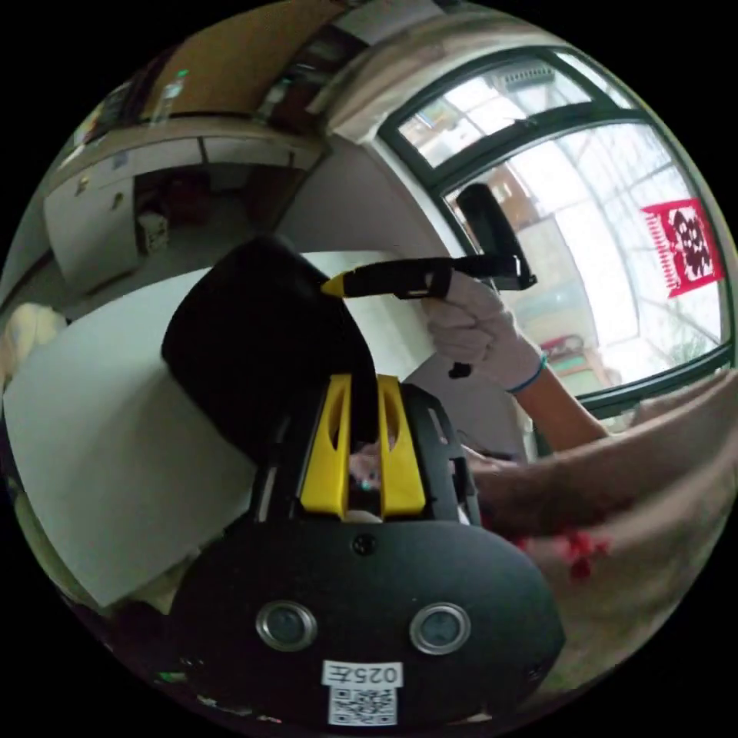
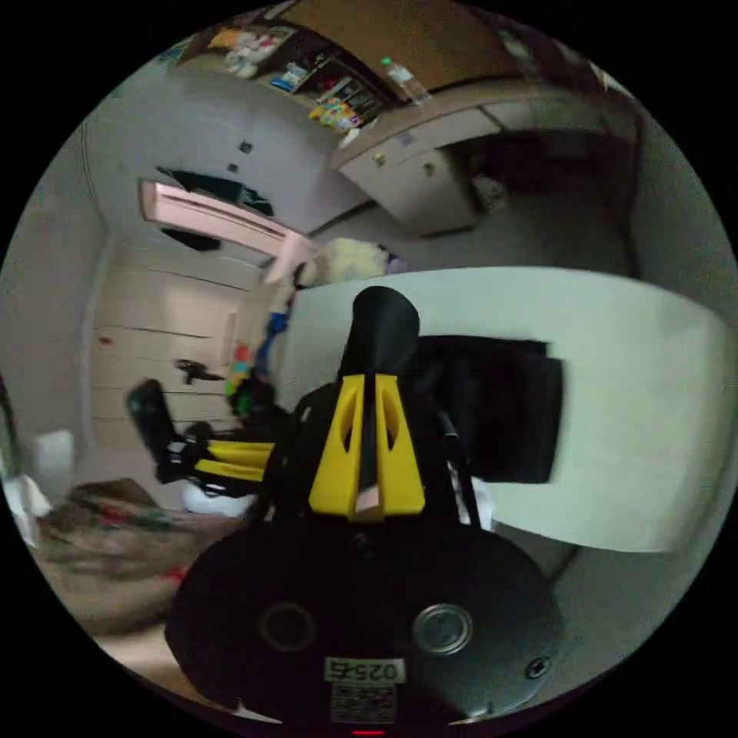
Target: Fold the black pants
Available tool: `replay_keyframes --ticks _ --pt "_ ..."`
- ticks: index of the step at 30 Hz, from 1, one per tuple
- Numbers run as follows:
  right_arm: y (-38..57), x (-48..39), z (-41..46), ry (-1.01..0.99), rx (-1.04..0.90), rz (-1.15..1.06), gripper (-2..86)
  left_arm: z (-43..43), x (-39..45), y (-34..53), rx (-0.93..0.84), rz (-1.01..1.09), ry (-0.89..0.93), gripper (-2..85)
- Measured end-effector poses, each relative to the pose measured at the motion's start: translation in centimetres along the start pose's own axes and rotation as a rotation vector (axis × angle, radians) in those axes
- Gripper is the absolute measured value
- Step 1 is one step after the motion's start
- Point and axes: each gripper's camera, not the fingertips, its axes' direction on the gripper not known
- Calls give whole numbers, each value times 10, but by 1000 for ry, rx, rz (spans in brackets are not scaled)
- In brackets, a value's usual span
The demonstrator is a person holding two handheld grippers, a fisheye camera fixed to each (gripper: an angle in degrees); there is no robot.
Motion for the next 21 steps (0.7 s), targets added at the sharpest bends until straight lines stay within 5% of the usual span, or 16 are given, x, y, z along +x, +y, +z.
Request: replay_keyframes --ticks 5,8,13,17,21 --pt "6 76 67 351 -119 -58 -5 186 1 -61 -237 -97 -68 10" --pt "9 108 97 296 -162 -10 -7 248 -7 -60 -311 -138 -125 7" --pt "29 115 27 56 23 -7 -8 206 3 -42 -161 -208 -50 4" --pt "46 127 -15 -16 147 32 -8 213 62 -49 -128 -3 -208 7" --pt "37 172 38 56 -80 145 -8 318 32 -43 -315 11 -255 27"
